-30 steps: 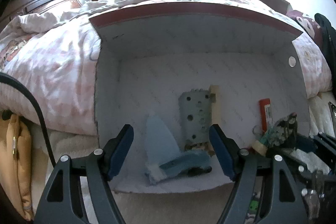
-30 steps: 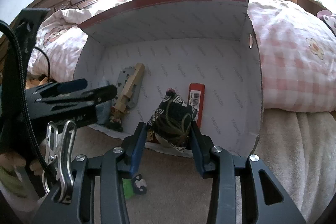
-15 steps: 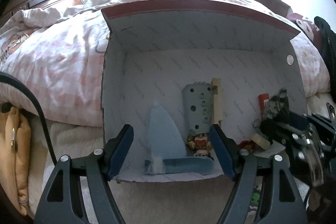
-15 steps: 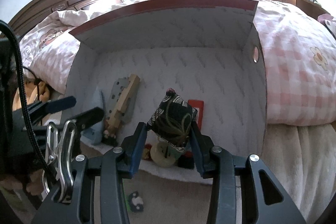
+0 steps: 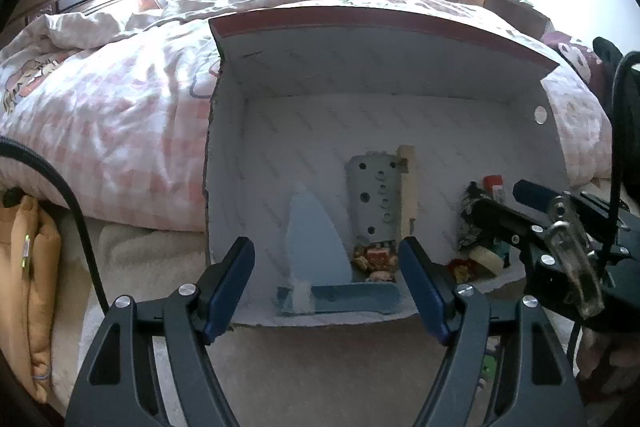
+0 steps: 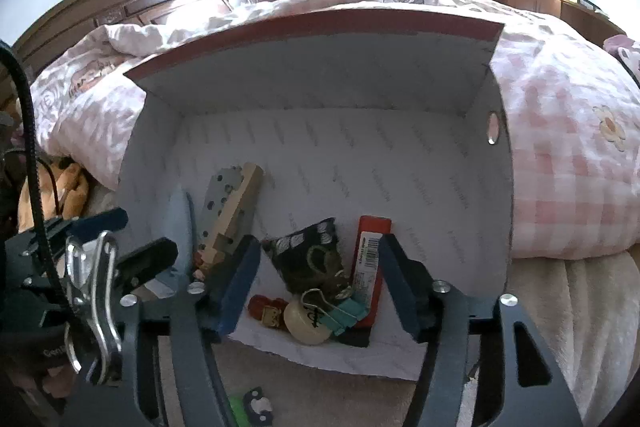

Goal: Organize objects
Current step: 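Withdraw both tools from the box back over the towel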

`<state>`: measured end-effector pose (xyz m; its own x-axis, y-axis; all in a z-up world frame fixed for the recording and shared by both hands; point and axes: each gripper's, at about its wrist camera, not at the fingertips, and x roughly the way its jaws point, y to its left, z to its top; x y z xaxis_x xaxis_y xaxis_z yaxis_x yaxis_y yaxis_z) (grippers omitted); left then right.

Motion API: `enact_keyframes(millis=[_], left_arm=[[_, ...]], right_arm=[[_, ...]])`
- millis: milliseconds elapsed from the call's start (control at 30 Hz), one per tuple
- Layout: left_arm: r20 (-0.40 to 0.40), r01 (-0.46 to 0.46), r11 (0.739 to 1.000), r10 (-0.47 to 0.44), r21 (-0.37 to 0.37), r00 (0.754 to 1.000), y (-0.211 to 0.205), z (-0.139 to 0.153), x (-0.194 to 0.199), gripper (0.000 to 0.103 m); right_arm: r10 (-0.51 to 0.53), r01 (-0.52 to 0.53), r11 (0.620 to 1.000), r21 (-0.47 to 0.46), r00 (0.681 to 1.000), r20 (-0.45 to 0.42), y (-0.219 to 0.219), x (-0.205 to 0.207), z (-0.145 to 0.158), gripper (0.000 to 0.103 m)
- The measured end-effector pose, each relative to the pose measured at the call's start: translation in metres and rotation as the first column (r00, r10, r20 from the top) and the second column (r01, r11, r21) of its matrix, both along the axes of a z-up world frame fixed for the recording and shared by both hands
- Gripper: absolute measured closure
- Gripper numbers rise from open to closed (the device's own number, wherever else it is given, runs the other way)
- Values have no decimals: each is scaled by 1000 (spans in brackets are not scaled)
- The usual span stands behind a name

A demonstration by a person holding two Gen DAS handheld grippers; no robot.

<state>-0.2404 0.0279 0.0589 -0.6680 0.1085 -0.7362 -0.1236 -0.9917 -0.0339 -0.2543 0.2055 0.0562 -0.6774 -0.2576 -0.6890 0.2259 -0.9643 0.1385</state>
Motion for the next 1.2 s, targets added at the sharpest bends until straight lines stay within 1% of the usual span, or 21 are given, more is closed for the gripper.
enact_keyframes(millis=[300, 533, 767, 933, 1100, 1200], left_arm=[[-6, 20, 1000, -20, -5, 1000, 5, 6, 12, 28], [-13, 24, 1000, -24, -8, 1000, 4, 12, 30, 28], [-14, 26, 1000, -26, -11, 1000, 3, 16, 50, 28], [-4, 29, 1000, -29, -10, 1000, 2, 14, 65, 28], [9, 22, 1000, -22, -4, 1000, -2, 12, 85, 28], [16, 20, 1000, -20, 0, 1000, -4, 11, 92, 28]], right_arm=[[-11, 9, 998, -61, 1000, -24, 14, 16, 11, 36], [-22, 18, 996, -91, 999, -33, 21, 34, 19, 36], [-15, 13, 996, -90, 1000, -19, 26, 58, 22, 36], [-11, 10, 997, -71, 1000, -6, 26, 79, 21, 36], [6, -2, 996, -87, 999, 44, 25, 101, 16, 36], [19, -15, 998, -65, 998, 55, 22, 117, 13, 36]])
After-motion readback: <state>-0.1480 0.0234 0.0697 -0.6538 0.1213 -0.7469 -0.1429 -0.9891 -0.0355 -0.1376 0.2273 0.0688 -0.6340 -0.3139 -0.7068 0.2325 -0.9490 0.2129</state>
